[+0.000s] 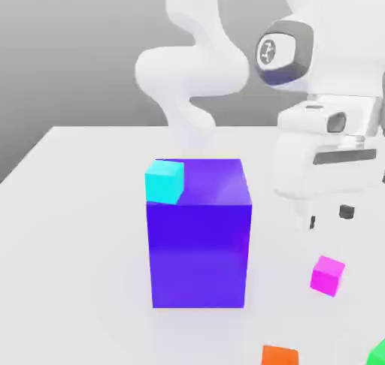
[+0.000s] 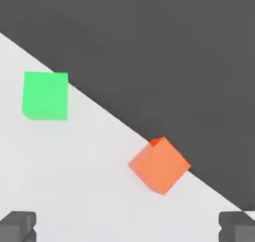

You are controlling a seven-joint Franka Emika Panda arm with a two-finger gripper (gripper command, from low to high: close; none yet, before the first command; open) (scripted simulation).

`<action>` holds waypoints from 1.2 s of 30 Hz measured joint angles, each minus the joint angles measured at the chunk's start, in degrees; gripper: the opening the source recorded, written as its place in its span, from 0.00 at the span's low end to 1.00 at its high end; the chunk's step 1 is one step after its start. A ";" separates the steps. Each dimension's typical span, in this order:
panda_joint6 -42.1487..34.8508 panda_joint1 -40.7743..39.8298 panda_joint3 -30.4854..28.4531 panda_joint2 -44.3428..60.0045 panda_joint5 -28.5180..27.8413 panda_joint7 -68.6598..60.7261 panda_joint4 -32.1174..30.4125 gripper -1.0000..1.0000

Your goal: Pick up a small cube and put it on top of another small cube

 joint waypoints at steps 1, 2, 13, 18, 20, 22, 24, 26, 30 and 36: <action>1.16 1.22 0.51 1.91 0.16 -0.80 -0.85 0.50; 2.36 2.40 0.99 3.76 0.53 -1.72 -1.72 0.50; 14.29 10.79 -4.44 20.31 -5.96 0.72 -2.68 0.50; 16.30 13.86 -7.97 22.96 -8.06 2.31 -2.10 0.00; 16.30 13.86 -7.96 22.97 -8.13 2.38 -2.10 0.00; 16.51 14.12 -8.29 23.23 -8.42 2.61 -2.03 0.00; 14.98 12.19 -5.90 21.17 -6.39 1.08 -2.50 0.00; 13.10 10.01 -3.10 18.54 -3.55 -1.06 -3.14 0.00; 9.09 7.09 1.20 13.03 2.72 -5.84 -4.56 0.00; 2.22 7.26 0.20 13.86 6.18 -1.46 3.27 0.00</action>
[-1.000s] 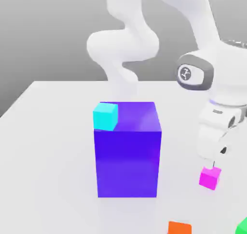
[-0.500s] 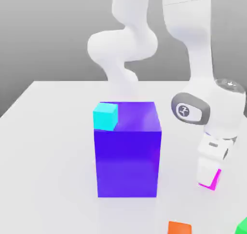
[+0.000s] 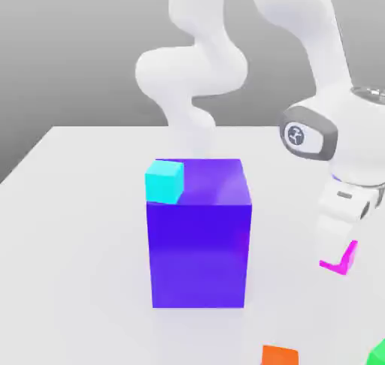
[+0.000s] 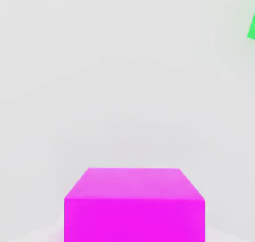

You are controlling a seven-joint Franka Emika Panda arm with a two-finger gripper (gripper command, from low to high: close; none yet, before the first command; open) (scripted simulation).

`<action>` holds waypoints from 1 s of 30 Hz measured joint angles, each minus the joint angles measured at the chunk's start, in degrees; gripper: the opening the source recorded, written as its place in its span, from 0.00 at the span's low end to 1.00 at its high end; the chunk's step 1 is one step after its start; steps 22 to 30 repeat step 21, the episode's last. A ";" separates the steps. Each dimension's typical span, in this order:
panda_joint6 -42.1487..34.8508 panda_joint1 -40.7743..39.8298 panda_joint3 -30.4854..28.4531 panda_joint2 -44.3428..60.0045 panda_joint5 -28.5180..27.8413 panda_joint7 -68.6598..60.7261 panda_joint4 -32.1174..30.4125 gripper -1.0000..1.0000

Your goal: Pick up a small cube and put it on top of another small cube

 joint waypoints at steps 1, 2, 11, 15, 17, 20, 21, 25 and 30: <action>-1.20 0.04 -0.41 0.80 0.13 1.61 2.03 0.00; -2.41 0.16 -0.91 1.63 0.25 3.19 4.07 0.00; -13.19 1.74 -6.40 9.36 1.28 18.15 22.62 0.00; -11.18 2.92 -8.75 15.54 0.18 22.17 26.72 0.00; -9.57 3.32 -9.27 17.44 -0.36 22.64 26.97 1.00; -9.57 3.32 -9.27 17.44 -0.36 22.64 26.97 1.00; -9.57 3.32 -9.27 17.44 -0.36 22.64 26.97 1.00; -9.57 3.32 -9.27 17.44 -0.36 22.64 26.97 1.00; -9.57 3.32 -9.27 17.44 -0.36 22.64 26.97 1.00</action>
